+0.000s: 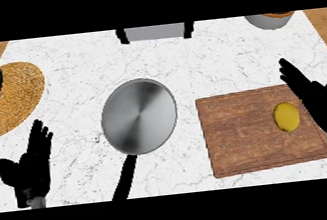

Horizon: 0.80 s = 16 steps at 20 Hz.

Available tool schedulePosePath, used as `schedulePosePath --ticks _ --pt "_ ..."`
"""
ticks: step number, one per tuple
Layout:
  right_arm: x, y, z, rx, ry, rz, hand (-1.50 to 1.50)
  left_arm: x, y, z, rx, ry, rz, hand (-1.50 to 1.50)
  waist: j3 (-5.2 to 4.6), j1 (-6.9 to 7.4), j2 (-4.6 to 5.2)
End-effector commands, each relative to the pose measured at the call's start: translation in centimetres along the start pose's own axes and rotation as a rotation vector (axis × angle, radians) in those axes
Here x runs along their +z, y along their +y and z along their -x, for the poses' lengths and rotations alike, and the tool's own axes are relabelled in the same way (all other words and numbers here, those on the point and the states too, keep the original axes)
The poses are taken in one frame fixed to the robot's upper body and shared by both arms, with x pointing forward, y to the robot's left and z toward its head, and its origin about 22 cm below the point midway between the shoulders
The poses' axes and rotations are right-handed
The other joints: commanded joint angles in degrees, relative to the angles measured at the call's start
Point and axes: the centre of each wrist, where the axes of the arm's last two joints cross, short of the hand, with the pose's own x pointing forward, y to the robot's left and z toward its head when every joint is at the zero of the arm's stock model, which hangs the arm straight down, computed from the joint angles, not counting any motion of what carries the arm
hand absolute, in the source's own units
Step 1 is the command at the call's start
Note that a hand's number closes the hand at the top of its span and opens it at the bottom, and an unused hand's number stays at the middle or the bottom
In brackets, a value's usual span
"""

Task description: Pick the lemon from the cutting board and place it in the pan

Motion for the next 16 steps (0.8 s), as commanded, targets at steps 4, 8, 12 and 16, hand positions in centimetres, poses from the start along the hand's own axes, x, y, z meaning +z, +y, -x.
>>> schedulePosePath --ticks 4,8,12,16 --pt "-1.4 -1.8 -3.8 -0.188 -0.303 0.07 -1.5 -2.2 4.6 -3.2 -0.249 0.005 -0.026 0.0 0.14 -1.5 0.13" --pt "0.6 -8.6 -3.7 0.362 -0.164 0.319 1.5 -2.1 5.1 -2.2 -0.282 0.03 -0.036 0.0 -1.94 -5.44 1.57" --pt "1.0 -4.7 0.7 -0.3 -0.268 0.818 1.5 -2.6 5.9 -2.6 -0.32 0.096 -0.019 0.0 0.52 -6.01 0.03" --pt "5.5 -1.7 4.0 -0.172 -0.416 0.795 -1.5 -4.3 4.5 -5.8 -0.324 0.085 0.027 0.0 0.04 -2.65 0.02"
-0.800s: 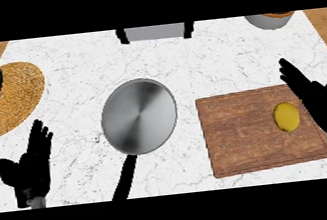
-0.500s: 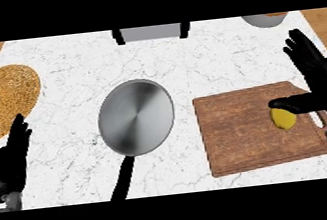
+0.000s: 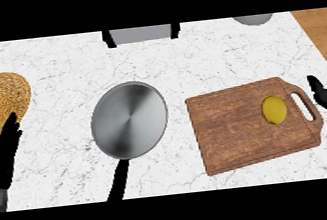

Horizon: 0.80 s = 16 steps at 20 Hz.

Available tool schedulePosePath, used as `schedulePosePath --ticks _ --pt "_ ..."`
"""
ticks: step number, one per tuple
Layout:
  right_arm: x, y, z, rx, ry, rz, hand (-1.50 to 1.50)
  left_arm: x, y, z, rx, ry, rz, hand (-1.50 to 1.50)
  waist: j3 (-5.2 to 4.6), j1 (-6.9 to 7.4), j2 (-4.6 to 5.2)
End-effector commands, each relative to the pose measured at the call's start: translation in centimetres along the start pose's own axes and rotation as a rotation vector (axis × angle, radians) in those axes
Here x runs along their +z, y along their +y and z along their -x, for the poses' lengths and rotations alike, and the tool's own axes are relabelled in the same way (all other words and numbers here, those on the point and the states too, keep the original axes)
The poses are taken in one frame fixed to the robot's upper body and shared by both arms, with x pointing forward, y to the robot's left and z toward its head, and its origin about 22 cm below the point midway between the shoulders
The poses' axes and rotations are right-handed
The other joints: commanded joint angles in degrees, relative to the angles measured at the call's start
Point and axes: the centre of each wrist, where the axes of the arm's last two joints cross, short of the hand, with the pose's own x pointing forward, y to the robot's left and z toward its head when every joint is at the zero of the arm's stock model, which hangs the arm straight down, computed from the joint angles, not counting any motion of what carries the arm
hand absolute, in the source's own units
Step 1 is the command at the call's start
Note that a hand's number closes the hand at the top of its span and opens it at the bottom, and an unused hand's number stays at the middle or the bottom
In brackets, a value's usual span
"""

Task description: Pick the lemon from the cutting board and place it in the pan

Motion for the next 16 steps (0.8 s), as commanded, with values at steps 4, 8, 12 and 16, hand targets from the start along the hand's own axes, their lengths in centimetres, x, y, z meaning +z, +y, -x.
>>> schedulePosePath --ticks 4,8,12,16 --pt "4.6 -2.1 -1.3 0.134 -0.077 -0.054 -1.5 -1.5 -1.6 -0.8 -0.038 0.011 0.034 0.0 -0.21 2.1 0.07" --pt "2.5 -3.8 -4.9 0.347 0.01 -0.106 -1.5 -1.4 -0.1 -1.6 -0.039 0.031 0.042 0.0 -0.31 2.4 0.07" --pt "0.5 -4.4 -7.8 0.606 0.133 -0.22 -1.5 -1.7 -0.2 -2.9 -0.06 -0.002 0.042 0.0 -0.51 2.91 0.16" --pt "-1.2 -3.1 -10.0 0.824 0.266 -0.329 -1.5 -1.7 -0.9 -2.6 -0.055 -0.009 0.076 0.0 -0.59 4.34 0.45"
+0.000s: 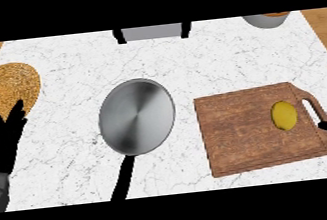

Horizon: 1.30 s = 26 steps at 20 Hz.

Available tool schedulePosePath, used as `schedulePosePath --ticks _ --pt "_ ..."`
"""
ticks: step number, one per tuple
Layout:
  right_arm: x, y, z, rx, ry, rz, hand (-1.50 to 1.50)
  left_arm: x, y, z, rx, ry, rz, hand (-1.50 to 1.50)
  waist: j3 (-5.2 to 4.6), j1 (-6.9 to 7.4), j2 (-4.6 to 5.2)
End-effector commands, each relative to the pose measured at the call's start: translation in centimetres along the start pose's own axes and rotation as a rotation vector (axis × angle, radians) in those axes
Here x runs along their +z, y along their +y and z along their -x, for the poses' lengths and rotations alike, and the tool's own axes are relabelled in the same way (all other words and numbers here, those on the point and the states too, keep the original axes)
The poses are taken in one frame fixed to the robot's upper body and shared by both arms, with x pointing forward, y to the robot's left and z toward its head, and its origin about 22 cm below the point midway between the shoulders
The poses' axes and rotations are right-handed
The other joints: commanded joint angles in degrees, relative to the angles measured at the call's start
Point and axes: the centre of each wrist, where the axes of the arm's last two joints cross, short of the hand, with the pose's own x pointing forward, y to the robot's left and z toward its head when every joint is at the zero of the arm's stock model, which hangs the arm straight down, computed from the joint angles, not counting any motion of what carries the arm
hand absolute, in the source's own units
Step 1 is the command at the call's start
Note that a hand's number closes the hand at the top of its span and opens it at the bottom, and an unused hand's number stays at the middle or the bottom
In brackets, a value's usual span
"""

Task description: Pick the lemon from the cutting board and place it in the pan

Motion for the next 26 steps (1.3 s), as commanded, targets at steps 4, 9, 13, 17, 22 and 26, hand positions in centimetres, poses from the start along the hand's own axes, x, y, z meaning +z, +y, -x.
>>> schedulePosePath --ticks 4,9,13,17,22,26 --pt "-1.5 -1.1 -4.6 0.349 0.197 -0.198 -1.5 -0.4 -0.3 0.4 -0.008 0.0 0.022 0.0 0.1 0.38 0.04" --pt "-3.8 3.0 -8.0 0.469 0.271 -0.3 -1.5 -0.1 -1.0 0.0 -0.004 -0.024 0.035 0.0 0.24 1.76 0.16" --pt "-2.7 6.6 -8.4 0.479 0.301 -0.417 -1.5 -0.7 0.9 -0.7 -0.013 -0.018 0.006 0.0 0.31 0.44 -0.06" --pt "-3.8 8.0 -9.6 0.508 0.334 -0.436 -1.5 -0.5 -1.7 0.9 0.016 -0.004 0.007 0.0 0.31 0.0 -0.08" --pt "-3.8 8.7 -5.7 0.558 0.356 -0.437 -1.5 -0.3 -0.2 0.9 0.004 -0.003 0.002 0.0 0.33 -0.22 -0.14" --pt "-3.3 11.0 -5.5 0.586 0.377 -0.417 -1.5 -1.4 -2.3 -0.2 0.003 -0.002 0.003 0.0 0.33 -0.39 -0.11"
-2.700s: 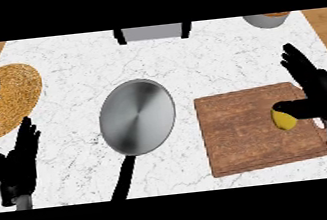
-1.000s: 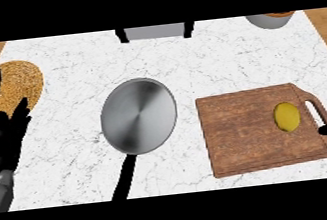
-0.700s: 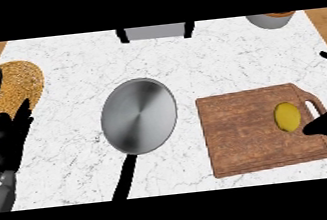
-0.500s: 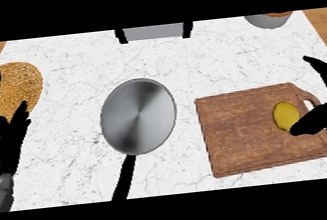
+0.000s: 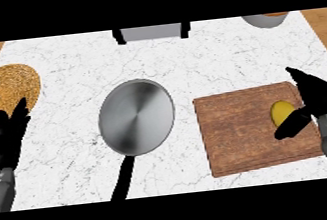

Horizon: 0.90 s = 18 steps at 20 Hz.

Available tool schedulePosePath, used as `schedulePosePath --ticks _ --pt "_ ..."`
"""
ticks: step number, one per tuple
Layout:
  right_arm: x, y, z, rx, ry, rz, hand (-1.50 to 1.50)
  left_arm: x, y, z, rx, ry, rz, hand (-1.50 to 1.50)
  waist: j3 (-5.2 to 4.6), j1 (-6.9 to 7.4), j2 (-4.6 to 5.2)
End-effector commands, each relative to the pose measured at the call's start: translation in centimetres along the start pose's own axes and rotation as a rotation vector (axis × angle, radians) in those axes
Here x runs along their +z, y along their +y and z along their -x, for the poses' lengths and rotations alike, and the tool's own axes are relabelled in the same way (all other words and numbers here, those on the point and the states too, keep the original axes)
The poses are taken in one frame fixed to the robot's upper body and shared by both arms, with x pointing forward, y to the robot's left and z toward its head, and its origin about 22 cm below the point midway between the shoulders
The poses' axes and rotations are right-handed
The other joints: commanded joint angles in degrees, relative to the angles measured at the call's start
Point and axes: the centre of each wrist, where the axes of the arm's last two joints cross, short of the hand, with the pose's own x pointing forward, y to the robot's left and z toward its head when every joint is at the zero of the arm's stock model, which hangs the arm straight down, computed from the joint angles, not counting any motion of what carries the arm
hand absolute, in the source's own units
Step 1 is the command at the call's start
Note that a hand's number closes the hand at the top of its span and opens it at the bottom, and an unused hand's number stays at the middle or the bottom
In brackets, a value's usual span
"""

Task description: Pick the lemon from the cutting board and place it in the pan

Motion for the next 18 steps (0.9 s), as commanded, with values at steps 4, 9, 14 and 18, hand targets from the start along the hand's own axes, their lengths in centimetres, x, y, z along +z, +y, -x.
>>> schedulePosePath --ticks 4,9,14,18 --pt "-0.5 -0.2 2.5 0.045 0.032 -0.039 -1.5 1.0 -0.7 0.8 -0.005 -0.002 -0.01 0.0 0.01 -0.15 -0.08" --pt "-1.8 3.0 1.5 0.037 0.024 -0.052 -1.5 0.4 -1.5 -0.5 -0.009 0.005 0.001 0.0 0.02 -0.08 -0.02" --pt "-2.8 2.9 -1.1 0.042 0.016 -0.022 -1.5 1.5 -1.0 1.3 0.001 0.006 0.004 0.0 0.01 0.13 -0.02" --pt "-3.0 5.0 1.8 0.042 0.027 -0.038 -1.5 0.8 0.3 0.6 -0.009 0.008 -0.019 0.0 0.01 -0.1 -0.03"
